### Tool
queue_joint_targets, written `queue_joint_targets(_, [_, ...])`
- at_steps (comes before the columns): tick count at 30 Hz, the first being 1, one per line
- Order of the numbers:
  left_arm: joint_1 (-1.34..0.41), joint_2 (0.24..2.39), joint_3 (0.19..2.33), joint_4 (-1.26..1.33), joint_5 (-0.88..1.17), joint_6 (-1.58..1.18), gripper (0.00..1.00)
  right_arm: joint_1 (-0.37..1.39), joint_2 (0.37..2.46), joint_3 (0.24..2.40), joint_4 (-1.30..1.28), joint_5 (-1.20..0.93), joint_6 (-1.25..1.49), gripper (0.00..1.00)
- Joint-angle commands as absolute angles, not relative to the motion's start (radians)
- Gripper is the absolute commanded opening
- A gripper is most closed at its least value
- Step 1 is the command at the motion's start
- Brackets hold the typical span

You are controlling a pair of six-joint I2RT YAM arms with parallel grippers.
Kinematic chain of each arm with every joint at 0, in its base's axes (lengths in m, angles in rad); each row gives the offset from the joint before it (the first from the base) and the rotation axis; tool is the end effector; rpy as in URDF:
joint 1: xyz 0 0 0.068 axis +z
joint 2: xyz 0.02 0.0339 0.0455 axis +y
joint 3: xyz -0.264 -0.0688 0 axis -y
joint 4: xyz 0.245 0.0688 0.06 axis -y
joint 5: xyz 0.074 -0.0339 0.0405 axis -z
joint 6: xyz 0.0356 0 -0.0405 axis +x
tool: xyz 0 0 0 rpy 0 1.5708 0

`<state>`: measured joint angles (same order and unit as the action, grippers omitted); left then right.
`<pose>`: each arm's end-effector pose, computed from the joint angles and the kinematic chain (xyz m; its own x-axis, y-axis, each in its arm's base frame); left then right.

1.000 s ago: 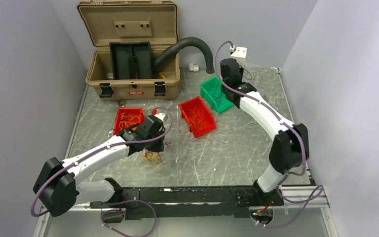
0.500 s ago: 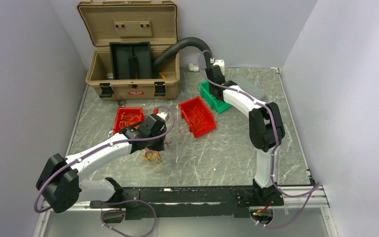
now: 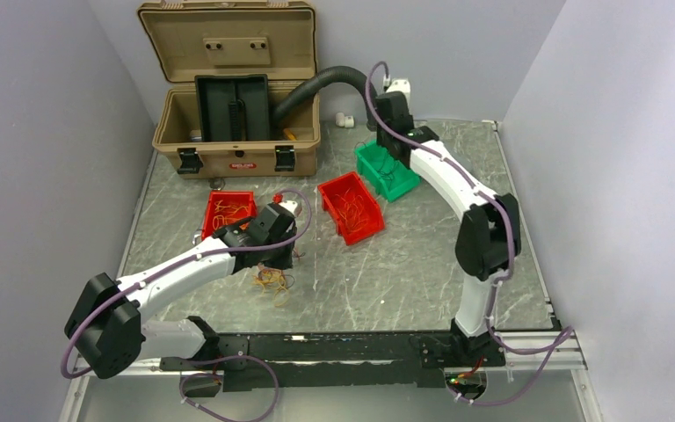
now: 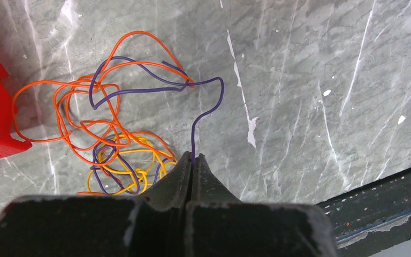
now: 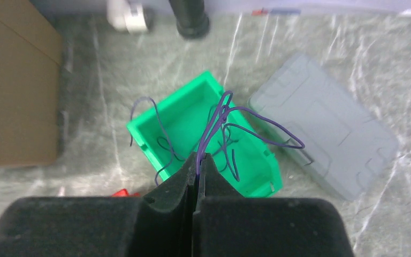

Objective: Untangle the cables

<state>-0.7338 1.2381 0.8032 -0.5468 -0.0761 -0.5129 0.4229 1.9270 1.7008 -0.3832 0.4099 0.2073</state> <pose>0.1816 -0.1601 0.2232 -0.8503 0.1079 -0.5151 0.2515 0.9431 -0.2176 0.4178 0.1725 0.3034 -0.5269 -0.0301 -0.8494 0.0307 0.9980 -0.0544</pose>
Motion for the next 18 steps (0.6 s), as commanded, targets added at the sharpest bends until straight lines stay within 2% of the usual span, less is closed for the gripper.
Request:
queue_joint_targets(1, [-0.738, 1.208, 0.826, -0.538, -0.075, -0.507, 0.0, 0.418, 1.766, 1.783, -0.36, 0.436, 0.186, 0.0])
queue_joint_targets(18, [-0.739, 1.18, 0.819, -0.546, -0.069, -0.515, 0.0, 0.406, 1.634, 1.766, -0.324, 0.534, 0.127, 0.0])
